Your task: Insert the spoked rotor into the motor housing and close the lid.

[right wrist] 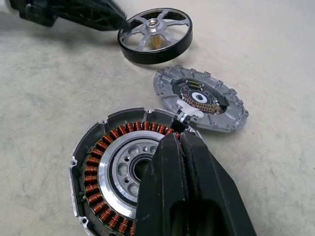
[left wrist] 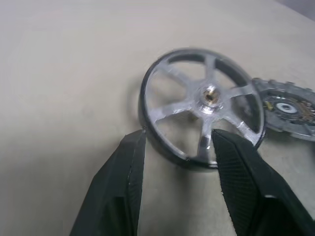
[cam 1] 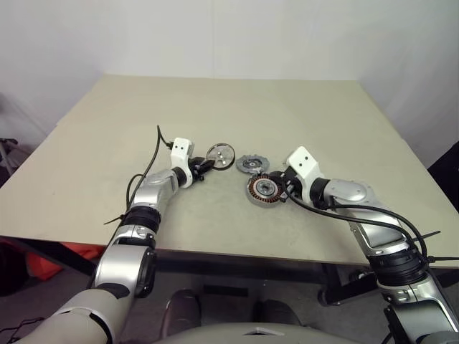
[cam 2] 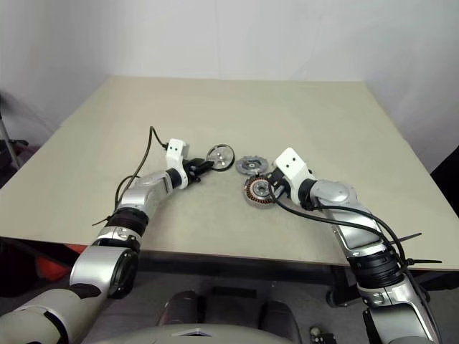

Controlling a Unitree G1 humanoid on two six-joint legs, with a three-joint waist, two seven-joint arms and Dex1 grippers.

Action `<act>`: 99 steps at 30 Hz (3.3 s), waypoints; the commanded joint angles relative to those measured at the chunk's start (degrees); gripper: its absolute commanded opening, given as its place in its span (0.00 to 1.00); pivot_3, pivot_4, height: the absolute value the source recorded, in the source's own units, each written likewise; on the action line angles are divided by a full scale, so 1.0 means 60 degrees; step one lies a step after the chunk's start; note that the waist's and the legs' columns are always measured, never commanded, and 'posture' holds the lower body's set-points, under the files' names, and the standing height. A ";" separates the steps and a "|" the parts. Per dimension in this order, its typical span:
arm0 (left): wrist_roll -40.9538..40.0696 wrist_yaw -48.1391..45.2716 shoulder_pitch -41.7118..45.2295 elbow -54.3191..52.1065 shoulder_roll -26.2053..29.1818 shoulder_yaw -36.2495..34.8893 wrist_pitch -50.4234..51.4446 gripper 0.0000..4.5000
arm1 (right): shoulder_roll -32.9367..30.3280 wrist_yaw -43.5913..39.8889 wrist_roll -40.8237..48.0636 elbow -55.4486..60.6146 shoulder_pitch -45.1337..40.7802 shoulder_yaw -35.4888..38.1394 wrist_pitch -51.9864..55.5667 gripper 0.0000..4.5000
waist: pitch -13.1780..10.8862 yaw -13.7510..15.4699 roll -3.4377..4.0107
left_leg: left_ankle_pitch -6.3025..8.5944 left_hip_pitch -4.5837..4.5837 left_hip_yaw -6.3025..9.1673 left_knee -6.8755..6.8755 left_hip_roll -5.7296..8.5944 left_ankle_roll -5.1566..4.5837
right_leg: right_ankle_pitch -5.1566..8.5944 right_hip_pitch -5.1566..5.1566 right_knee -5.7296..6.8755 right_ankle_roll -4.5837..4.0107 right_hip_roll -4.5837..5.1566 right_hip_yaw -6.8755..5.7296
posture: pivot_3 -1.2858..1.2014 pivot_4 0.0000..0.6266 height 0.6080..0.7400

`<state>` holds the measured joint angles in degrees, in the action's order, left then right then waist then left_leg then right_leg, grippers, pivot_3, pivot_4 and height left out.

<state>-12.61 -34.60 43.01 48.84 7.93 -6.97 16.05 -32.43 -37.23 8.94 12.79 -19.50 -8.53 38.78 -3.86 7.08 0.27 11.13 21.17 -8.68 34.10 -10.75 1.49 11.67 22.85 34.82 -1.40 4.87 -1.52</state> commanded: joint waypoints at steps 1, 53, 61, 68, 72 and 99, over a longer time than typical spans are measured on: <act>-0.0580 0.0089 0.0632 0.0521 -0.0166 -0.0508 0.0608 0.48 | -0.0093 0.0013 -0.0033 0.0254 -0.0191 0.0151 -0.0070 0.00 | 0.0000 0.0004 0.0000 | 0.0000 -0.0002 0.0000 0.0000 0.0000 0.0000 | 0.0000 -0.0001 0.0001 0.0000 0.0000 0.0000 | 0.52 0.00 1.00; -0.4668 0.0530 0.2299 0.2948 -0.0172 -0.5262 0.2466 0.10 | -0.0377 0.0259 -0.0343 0.0089 -0.0162 0.0162 -0.0108 0.00 | -0.0011 -0.0035 -0.0013 | 0.0004 -0.0004 0.0009 -0.0008 0.0000 -0.0007 | 0.0002 0.0002 -0.0010 0.0003 0.0002 -0.0011 | 0.52 0.00 1.00; -0.5548 -0.0608 0.1903 0.1472 -0.0322 -0.4984 0.5445 0.10 | -0.1309 0.0073 -0.0520 0.0419 0.0627 0.0403 -0.0105 0.00 | -0.0018 0.0125 -0.0023 | 0.0017 0.0030 0.0003 -0.0013 0.0045 -0.0027 | 0.0015 0.0001 -0.0026 0.0018 0.0046 -0.0014 | 0.52 0.00 1.00; -0.5733 -0.0795 0.0545 -0.0840 -0.0998 -0.3499 0.8270 0.10 | -0.2198 -0.0007 -0.0546 0.0836 0.1338 0.0756 0.0019 0.00 | -0.0021 0.0029 -0.0028 | 0.0022 0.0021 0.0000 -0.0014 0.0045 -0.0036 | 0.0020 0.0002 -0.0024 0.0027 0.0050 -0.0013 | 0.52 0.00 1.00; -0.5820 -0.0761 0.0038 -0.1481 -0.1148 -0.3073 0.9053 0.10 | -0.2348 0.0011 -0.0534 0.0990 0.1532 0.0873 0.0095 0.00 | -0.0022 -0.0004 -0.0030 | 0.0022 0.0011 -0.0001 -0.0013 0.0039 -0.0039 | 0.0021 0.0001 -0.0022 0.0030 0.0045 -0.0012 | 0.52 0.00 1.00; -0.4879 -0.1301 -0.0058 -0.1173 -0.1642 -0.1310 0.8399 0.10 | -0.2100 0.0351 -0.0601 0.1189 0.1418 0.0605 0.0222 0.00 | -0.0020 0.0010 -0.0027 | 0.0046 0.0013 0.0002 -0.0012 0.0047 -0.0080 | 0.0025 -0.0007 -0.0030 0.0036 0.0047 -0.0011 | 0.52 0.00 1.00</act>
<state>-41.49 -41.16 42.11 42.36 -1.62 -14.96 67.19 -45.09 -35.66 6.33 17.11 -9.81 -5.71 40.32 -3.98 7.14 0.11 11.40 21.25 -8.67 34.03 -10.47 1.02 11.82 22.80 34.64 -1.18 5.15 -1.58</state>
